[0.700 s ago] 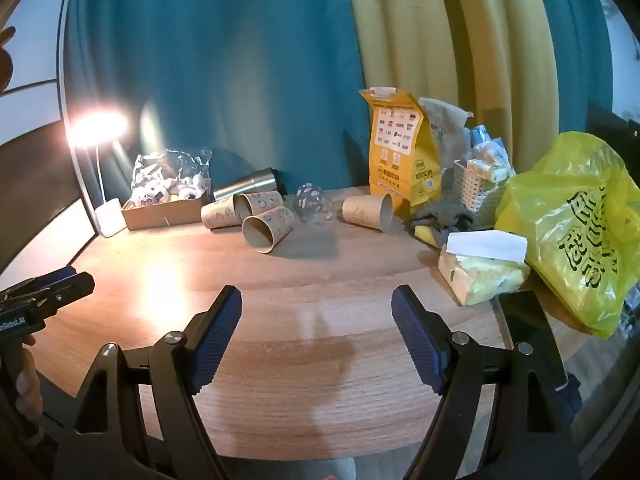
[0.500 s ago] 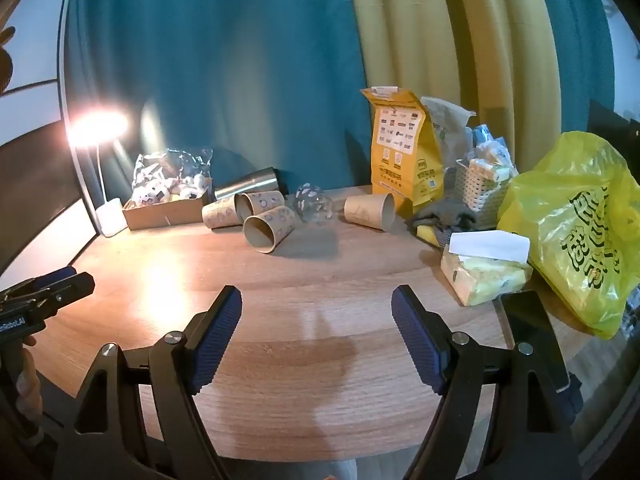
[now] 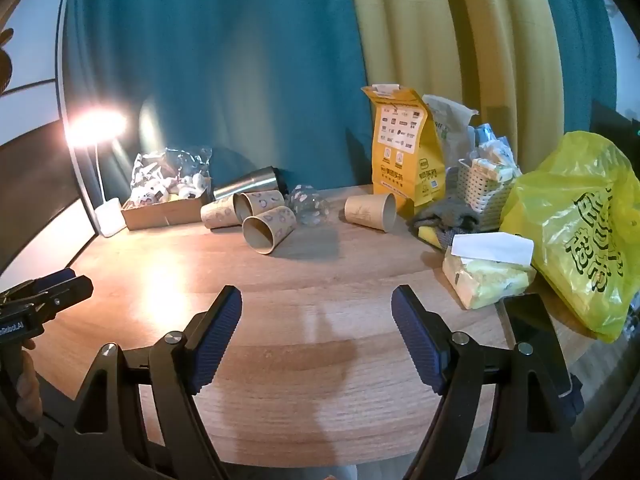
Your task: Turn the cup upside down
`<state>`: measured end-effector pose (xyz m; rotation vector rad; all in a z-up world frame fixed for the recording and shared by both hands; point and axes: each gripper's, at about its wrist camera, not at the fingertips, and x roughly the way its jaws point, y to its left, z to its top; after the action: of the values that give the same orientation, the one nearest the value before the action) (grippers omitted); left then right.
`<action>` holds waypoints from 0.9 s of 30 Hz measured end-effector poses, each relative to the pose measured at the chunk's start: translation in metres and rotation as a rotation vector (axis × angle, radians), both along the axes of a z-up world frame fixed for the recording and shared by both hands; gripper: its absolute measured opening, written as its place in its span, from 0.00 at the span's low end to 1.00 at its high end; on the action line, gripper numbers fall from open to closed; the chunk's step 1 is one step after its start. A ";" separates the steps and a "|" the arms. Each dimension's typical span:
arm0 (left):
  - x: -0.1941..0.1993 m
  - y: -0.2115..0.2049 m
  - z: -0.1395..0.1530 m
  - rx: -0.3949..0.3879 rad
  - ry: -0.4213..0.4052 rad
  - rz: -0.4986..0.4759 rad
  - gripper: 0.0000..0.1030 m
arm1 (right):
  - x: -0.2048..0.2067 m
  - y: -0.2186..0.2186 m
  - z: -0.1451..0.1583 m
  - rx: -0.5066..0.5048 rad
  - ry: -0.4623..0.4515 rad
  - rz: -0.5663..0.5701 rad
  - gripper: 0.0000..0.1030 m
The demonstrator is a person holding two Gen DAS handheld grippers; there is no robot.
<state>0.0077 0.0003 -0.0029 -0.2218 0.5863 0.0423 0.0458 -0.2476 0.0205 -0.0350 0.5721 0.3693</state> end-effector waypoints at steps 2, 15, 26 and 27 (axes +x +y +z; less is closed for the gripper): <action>0.001 0.001 0.000 0.004 -0.001 0.001 0.78 | 0.001 0.001 0.001 0.000 0.002 0.002 0.78; 0.003 0.003 -0.003 0.007 0.002 0.001 0.78 | 0.006 0.005 -0.006 -0.004 0.010 0.002 0.78; 0.003 0.003 -0.002 0.004 0.002 0.004 0.78 | 0.006 0.009 -0.004 -0.008 0.009 0.006 0.78; 0.003 0.003 -0.002 0.003 0.002 0.004 0.78 | 0.012 0.008 -0.008 -0.008 0.010 0.008 0.78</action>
<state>0.0103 0.0036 -0.0045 -0.2196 0.5879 0.0475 0.0580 -0.2400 0.0122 -0.0427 0.5830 0.3750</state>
